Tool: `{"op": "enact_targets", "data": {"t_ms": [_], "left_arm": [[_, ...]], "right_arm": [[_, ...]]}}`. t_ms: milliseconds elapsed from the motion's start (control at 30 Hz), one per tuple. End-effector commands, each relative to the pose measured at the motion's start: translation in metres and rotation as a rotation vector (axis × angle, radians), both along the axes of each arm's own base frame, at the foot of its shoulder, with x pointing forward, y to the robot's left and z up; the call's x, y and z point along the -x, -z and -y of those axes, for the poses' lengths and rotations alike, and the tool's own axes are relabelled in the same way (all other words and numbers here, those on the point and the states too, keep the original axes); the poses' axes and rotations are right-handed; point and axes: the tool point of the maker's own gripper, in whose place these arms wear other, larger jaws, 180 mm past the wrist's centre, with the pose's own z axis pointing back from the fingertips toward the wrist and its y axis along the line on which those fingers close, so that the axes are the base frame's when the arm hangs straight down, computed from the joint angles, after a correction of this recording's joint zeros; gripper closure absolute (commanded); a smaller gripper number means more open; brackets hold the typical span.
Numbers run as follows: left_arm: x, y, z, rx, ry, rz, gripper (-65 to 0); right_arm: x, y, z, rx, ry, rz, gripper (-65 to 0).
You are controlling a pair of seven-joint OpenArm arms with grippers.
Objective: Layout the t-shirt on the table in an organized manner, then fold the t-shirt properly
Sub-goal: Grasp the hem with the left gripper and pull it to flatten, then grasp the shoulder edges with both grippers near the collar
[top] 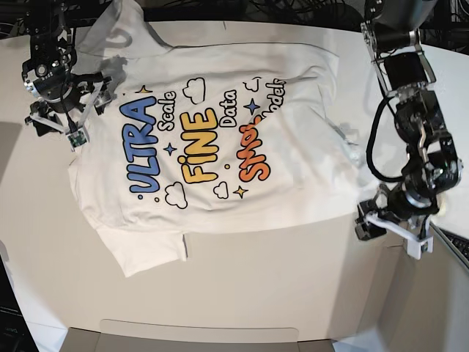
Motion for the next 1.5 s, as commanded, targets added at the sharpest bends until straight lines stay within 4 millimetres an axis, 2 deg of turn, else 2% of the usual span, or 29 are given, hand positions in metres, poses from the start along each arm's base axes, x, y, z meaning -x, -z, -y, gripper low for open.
{"op": "enact_targets", "data": {"t_ms": [0, 133, 267, 400, 500, 567, 667, 733, 833, 967, 1100, 1233, 1467], "left_arm": [[0.012, -0.003, 0.005, 0.014, 0.025, -0.002, -35.2], [0.077, 0.034, 0.015, 0.057, 0.065, -0.115, -35.2], [0.138, 0.073, 0.013, 0.074, 0.073, -0.231, -34.1], [0.177, 0.098, 0.005, 0.067, 0.055, -0.309, -24.4], [0.201, 0.112, 0.004, 0.068, 0.044, -0.368, -25.1], [0.211, 0.117, 0.006, 0.080, 0.044, -0.394, -28.7], [0.213, 0.115, 0.016, 0.194, 0.047, -0.391, -34.2], [0.214, 0.112, 0.011, 0.279, 0.014, -0.389, -34.2], [0.225, 0.119, -0.001, 0.393, -0.059, -0.416, -34.2], [0.236, 0.138, -0.018, 0.482, -0.151, -0.465, -34.2], [0.258, 0.157, -0.023, 0.528, -0.207, -0.533, -34.2], [0.267, 0.161, -0.009, 0.620, -0.222, -0.547, -34.2], [0.296, 0.171, 0.018, 0.718, -0.257, -0.598, -34.2]], "right_arm": [[-0.014, -0.018, -0.001, 0.006, -0.017, 0.068, -52.2], [-0.025, -0.030, 0.001, 0.012, 0.003, 0.085, -52.2], [-0.033, -0.033, -0.018, -0.048, 0.010, 0.116, -52.2], [-0.044, -0.035, -0.043, -0.110, -0.012, 0.142, -52.2], [-0.051, -0.036, -0.064, -0.123, -0.071, 0.144, -52.2], [-0.053, -0.035, -0.074, -0.130, -0.098, 0.142, -52.2], [-0.054, -0.036, -0.080, -0.131, -0.116, 0.142, -52.2], [-0.055, -0.036, -0.080, -0.133, -0.116, 0.145, -52.2], [-0.054, -0.036, -0.080, -0.133, -0.113, 0.143, -52.2], [-0.053, -0.034, -0.079, -0.132, -0.112, 0.139, -52.2], [-0.053, -0.034, -0.079, -0.132, -0.112, 0.139, -52.2], [-0.053, -0.034, -0.079, -0.133, -0.112, 0.139, -52.2], [-0.053, -0.034, -0.079, -0.133, -0.112, 0.139, -52.2]]}}
